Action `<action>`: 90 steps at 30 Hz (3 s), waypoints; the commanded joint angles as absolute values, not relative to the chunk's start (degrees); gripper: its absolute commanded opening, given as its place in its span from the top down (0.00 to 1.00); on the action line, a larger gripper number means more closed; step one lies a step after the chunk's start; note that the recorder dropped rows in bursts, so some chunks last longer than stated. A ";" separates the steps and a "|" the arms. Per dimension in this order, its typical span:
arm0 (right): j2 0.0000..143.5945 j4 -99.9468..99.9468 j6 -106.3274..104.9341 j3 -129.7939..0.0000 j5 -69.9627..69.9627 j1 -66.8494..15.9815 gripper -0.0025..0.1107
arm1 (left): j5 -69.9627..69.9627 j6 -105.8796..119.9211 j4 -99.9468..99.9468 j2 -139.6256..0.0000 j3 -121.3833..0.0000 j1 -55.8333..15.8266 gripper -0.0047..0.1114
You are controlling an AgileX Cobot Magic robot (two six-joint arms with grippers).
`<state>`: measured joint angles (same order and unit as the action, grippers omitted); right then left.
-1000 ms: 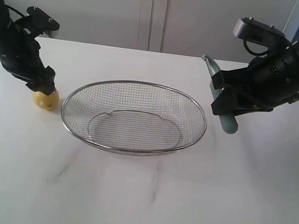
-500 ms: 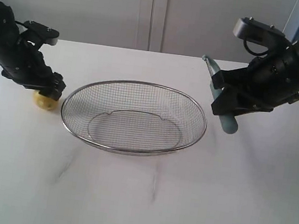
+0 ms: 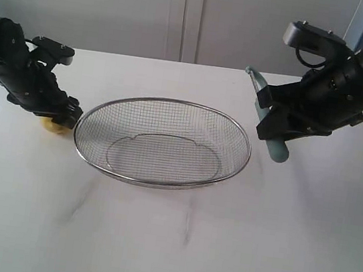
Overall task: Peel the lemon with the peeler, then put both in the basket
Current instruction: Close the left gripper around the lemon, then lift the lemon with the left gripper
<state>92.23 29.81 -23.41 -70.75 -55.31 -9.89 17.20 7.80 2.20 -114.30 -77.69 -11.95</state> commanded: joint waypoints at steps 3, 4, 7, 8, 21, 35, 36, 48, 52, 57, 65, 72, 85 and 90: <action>91.65 30.15 -23.24 -70.60 -55.13 -9.69 0.98 | 16.33 7.36 2.98 -115.06 -77.75 -12.18 0.26; 91.65 30.15 -23.24 -70.60 -55.13 -9.69 0.98 | 16.04 7.36 2.98 -115.21 -77.75 -12.18 0.26; 91.65 30.15 -23.24 -70.60 -55.13 -9.69 0.98 | 15.39 6.30 2.98 -115.57 -77.75 -12.18 0.26; 91.65 30.15 -23.24 -70.60 -55.13 -9.69 0.98 | 15.11 5.78 2.98 -115.57 -77.75 -12.18 0.26; 91.65 30.15 -23.24 -70.60 -55.13 -9.69 0.98 | 14.98 5.56 2.98 -115.57 -77.75 -12.18 0.26; 91.65 30.15 -23.24 -70.60 -55.13 -9.69 0.98 | 15.03 2.27 2.98 -117.44 -77.75 -12.18 0.26; 91.65 30.15 -23.24 -70.60 -55.13 -9.69 0.98 | 15.03 2.26 2.98 -117.44 -77.75 -12.18 0.26; 91.65 30.15 -23.24 -70.60 -55.13 -9.69 0.98 | 16.09 2.13 2.98 -115.85 -77.75 -12.18 0.66; 91.65 30.15 -23.24 -70.60 -55.13 -9.69 0.98 | 16.29 2.13 2.98 -113.57 -77.75 -12.18 0.75; 91.65 30.15 -23.24 -70.60 -55.13 -9.69 0.98 | 16.88 2.90 2.98 -109.98 -78.08 -12.18 0.77; 91.65 30.15 -23.24 -70.60 -55.13 -9.69 0.98 | 21.53 3.42 2.55 -102.58 -78.08 -12.18 0.77; 91.65 30.15 -23.24 -70.60 -55.13 -9.69 0.98 | 29.70 3.42 2.55 -93.17 -78.08 -12.18 0.77; 91.65 30.15 -23.24 -70.60 -55.13 -9.69 0.98 | 52.92 37.68 32.49 -86.35 -77.19 -12.18 0.96; 91.65 30.15 -23.24 -70.60 -55.13 -9.69 0.98 | 64.89 65.93 53.46 -86.00 -72.27 -12.18 0.96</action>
